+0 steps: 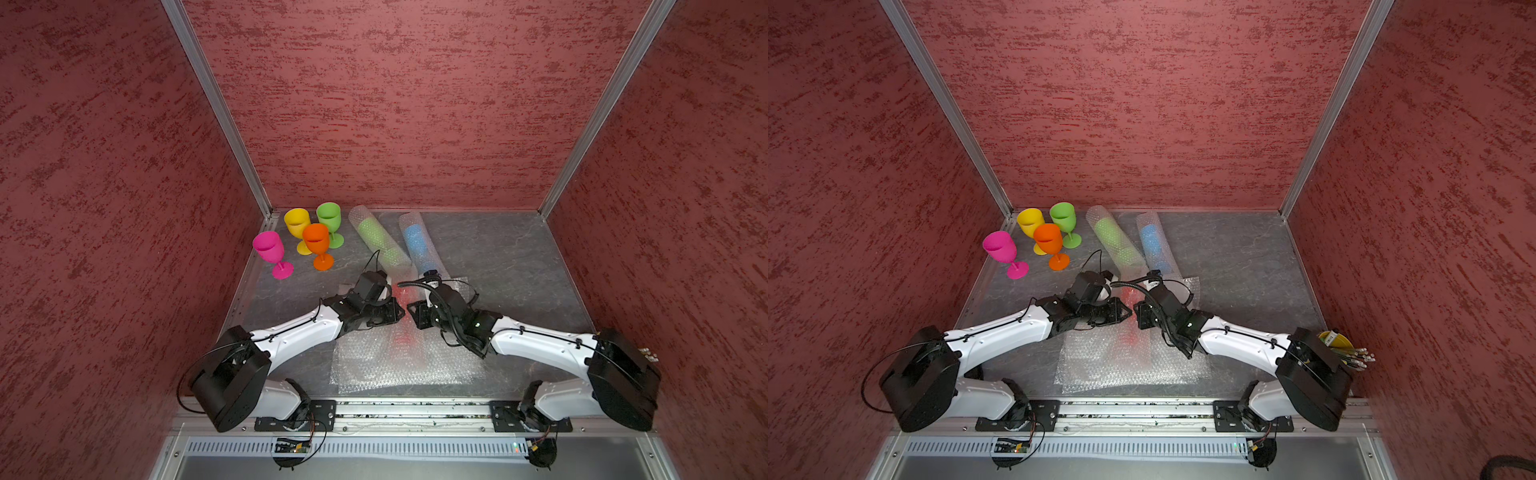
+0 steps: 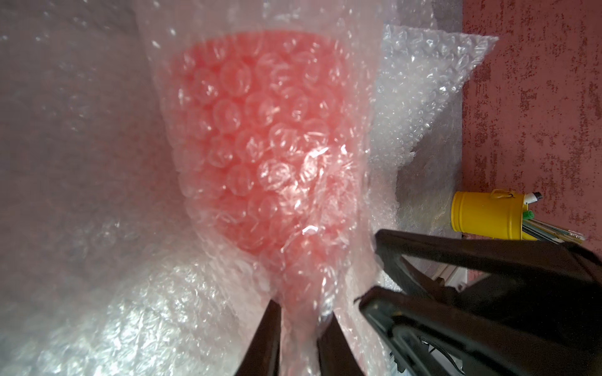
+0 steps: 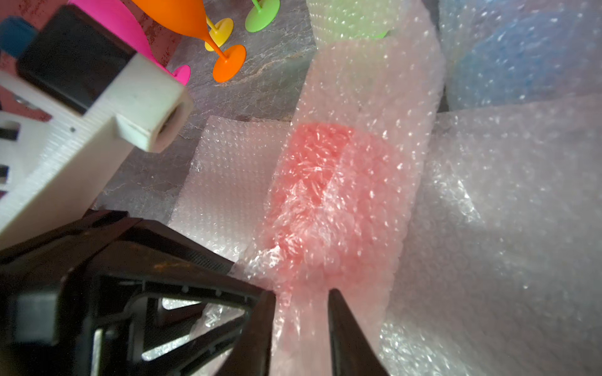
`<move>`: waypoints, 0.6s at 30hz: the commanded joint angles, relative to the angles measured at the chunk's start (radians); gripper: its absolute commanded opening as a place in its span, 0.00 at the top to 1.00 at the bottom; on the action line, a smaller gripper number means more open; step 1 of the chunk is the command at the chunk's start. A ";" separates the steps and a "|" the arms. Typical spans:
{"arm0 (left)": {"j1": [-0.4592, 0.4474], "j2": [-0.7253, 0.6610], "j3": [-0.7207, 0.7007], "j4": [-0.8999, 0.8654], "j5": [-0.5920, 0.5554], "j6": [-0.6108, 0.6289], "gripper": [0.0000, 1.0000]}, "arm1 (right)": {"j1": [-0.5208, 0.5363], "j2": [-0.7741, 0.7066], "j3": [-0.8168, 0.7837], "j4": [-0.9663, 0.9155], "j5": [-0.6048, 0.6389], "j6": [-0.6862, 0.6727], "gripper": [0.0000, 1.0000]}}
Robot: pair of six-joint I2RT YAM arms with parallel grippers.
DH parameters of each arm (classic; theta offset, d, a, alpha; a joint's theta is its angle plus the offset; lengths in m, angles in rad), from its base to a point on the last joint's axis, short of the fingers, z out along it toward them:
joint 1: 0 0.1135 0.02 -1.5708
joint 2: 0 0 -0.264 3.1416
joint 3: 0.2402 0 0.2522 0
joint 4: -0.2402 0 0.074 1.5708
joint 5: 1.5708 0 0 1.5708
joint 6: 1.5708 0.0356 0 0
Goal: Unpack wine glasses from bubble wrap
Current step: Unwrap the bubble wrap.
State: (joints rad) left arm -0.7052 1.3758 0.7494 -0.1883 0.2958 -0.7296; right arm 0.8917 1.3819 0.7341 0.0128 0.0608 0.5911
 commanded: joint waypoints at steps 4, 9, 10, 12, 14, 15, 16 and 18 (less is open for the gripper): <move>0.001 -0.026 -0.007 0.053 0.021 -0.014 0.86 | -0.005 -0.001 0.063 -0.062 0.014 -0.033 0.43; 0.001 -0.063 -0.012 0.034 0.005 -0.020 0.93 | -0.005 0.017 0.089 -0.149 0.116 -0.059 0.53; 0.001 -0.075 -0.014 0.028 0.001 -0.020 0.94 | -0.005 0.016 0.091 -0.165 0.141 -0.063 0.56; 0.000 -0.099 -0.016 0.016 -0.009 -0.022 0.98 | -0.005 0.008 0.082 -0.165 0.175 -0.065 0.64; -0.006 -0.122 -0.019 -0.001 -0.019 -0.020 1.00 | -0.005 0.002 0.078 -0.166 0.204 -0.064 0.75; -0.012 -0.135 -0.018 -0.012 -0.025 -0.016 1.00 | -0.005 -0.001 0.079 -0.170 0.223 -0.059 0.83; -0.017 -0.146 -0.017 -0.029 -0.037 -0.012 1.00 | -0.006 -0.012 0.075 -0.167 0.238 -0.051 0.90; -0.025 -0.171 -0.018 -0.063 -0.065 0.000 1.00 | -0.007 -0.039 0.057 -0.151 0.263 -0.040 0.98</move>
State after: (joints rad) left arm -0.7200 1.2453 0.7364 -0.2054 0.2741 -0.7502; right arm 0.8921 1.3861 0.7963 -0.1146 0.2169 0.5404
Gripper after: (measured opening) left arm 0.062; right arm 0.046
